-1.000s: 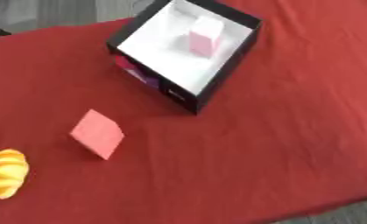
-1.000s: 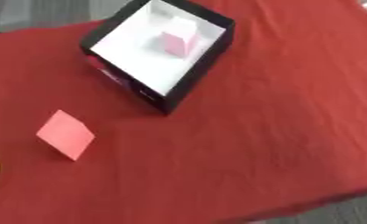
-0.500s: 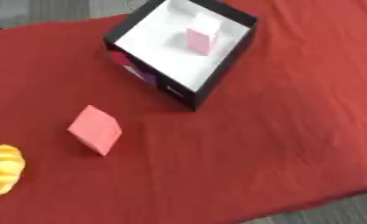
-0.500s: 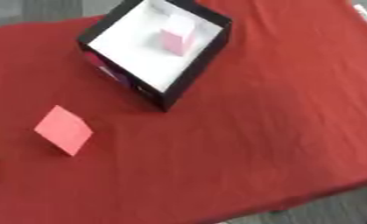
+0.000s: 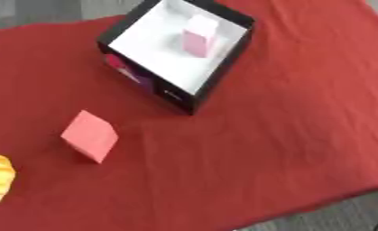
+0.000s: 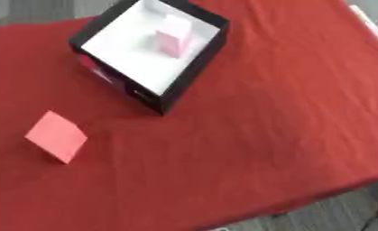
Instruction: Pick up objects on the table and place them in the box.
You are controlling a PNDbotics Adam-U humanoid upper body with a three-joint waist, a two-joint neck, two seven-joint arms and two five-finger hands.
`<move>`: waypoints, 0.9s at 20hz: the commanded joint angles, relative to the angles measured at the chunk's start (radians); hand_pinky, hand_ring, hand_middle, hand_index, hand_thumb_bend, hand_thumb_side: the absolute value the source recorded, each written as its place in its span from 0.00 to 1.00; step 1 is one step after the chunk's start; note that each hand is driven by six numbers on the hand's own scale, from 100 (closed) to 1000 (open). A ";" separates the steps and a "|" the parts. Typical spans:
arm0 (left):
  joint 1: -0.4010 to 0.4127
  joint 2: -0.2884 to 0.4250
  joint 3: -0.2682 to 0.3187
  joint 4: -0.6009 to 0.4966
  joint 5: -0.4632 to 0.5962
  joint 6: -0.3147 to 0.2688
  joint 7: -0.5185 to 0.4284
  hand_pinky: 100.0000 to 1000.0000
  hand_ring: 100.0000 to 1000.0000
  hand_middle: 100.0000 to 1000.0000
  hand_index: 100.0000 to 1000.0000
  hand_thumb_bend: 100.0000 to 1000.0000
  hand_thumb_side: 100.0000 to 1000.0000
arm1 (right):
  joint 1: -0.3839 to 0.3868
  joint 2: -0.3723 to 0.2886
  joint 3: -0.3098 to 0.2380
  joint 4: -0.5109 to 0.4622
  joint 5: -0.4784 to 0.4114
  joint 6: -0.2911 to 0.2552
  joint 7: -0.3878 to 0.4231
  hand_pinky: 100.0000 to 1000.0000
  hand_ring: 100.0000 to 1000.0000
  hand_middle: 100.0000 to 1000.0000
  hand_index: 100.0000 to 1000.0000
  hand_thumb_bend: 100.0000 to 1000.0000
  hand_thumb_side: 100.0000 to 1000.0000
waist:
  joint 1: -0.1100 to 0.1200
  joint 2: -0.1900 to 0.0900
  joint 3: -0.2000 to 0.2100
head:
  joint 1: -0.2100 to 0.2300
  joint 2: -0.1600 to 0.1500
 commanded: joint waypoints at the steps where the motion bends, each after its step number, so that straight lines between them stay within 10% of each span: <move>1: 0.005 0.037 -0.013 -0.008 -0.050 -0.006 -0.054 0.78 0.79 0.80 0.90 0.29 0.51 | -0.007 -0.012 -0.005 -0.024 0.011 -0.001 0.008 0.85 0.83 0.79 0.87 0.00 0.55 | -0.019 -0.001 0.002 | -0.002 -0.009; 18: -0.067 -0.021 -0.107 -0.008 -0.174 0.050 -0.142 0.79 0.80 0.79 0.91 0.47 0.34 | -0.011 0.006 0.005 -0.024 0.039 -0.002 0.029 0.85 0.83 0.79 0.87 0.00 0.56 | -0.025 0.019 0.018 | 0.025 -0.008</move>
